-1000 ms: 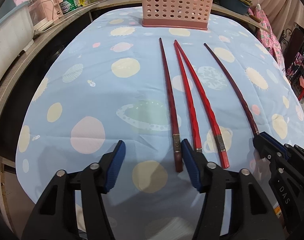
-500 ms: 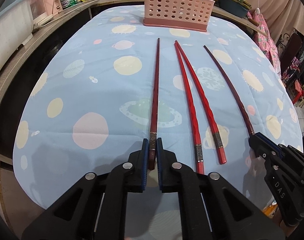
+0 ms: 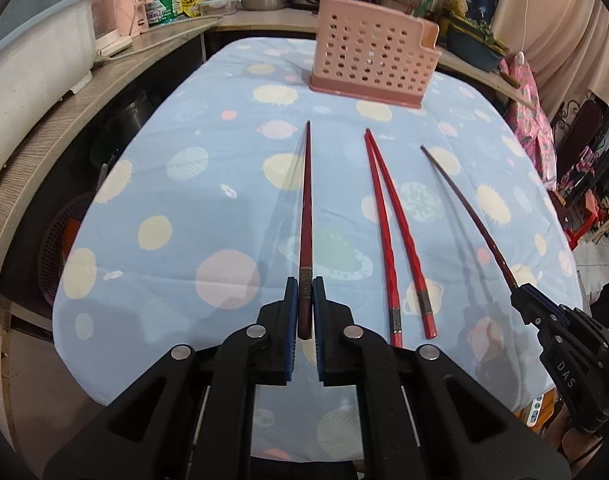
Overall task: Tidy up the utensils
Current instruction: 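Lift both dark red chopsticks and carry them over the pink basket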
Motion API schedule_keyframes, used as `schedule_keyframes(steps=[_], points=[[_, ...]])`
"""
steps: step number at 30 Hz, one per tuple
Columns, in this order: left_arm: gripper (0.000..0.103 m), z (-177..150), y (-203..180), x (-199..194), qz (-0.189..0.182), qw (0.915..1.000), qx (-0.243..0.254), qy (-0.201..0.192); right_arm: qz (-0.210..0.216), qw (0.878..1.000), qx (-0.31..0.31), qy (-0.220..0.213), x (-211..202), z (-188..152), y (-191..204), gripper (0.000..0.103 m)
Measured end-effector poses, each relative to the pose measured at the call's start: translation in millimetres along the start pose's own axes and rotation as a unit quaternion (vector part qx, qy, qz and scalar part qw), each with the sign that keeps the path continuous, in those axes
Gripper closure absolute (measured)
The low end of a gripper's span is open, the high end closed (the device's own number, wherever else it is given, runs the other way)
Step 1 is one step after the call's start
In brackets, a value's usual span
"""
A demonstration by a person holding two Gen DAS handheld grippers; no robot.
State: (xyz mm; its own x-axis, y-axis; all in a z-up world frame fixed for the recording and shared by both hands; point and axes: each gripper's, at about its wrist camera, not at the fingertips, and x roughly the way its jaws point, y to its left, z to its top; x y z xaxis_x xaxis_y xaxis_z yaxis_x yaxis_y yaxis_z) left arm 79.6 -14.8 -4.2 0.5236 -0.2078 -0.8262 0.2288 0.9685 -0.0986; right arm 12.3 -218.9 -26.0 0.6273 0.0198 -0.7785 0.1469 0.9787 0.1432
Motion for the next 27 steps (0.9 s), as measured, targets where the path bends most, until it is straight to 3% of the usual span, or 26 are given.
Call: schedule_keyframes(steps=[17,27], points=[[0.096,60,19,-80,-0.022,0.9938,-0.031,-0.105,0.019,0.993,0.014,-0.112,-80,76,-18,0.096],[0.096,114,15,-95,-0.016,0.9874,-0.026,-0.155,0.030,0.986,0.014,-0.162,-89,134,-22,0.096]])
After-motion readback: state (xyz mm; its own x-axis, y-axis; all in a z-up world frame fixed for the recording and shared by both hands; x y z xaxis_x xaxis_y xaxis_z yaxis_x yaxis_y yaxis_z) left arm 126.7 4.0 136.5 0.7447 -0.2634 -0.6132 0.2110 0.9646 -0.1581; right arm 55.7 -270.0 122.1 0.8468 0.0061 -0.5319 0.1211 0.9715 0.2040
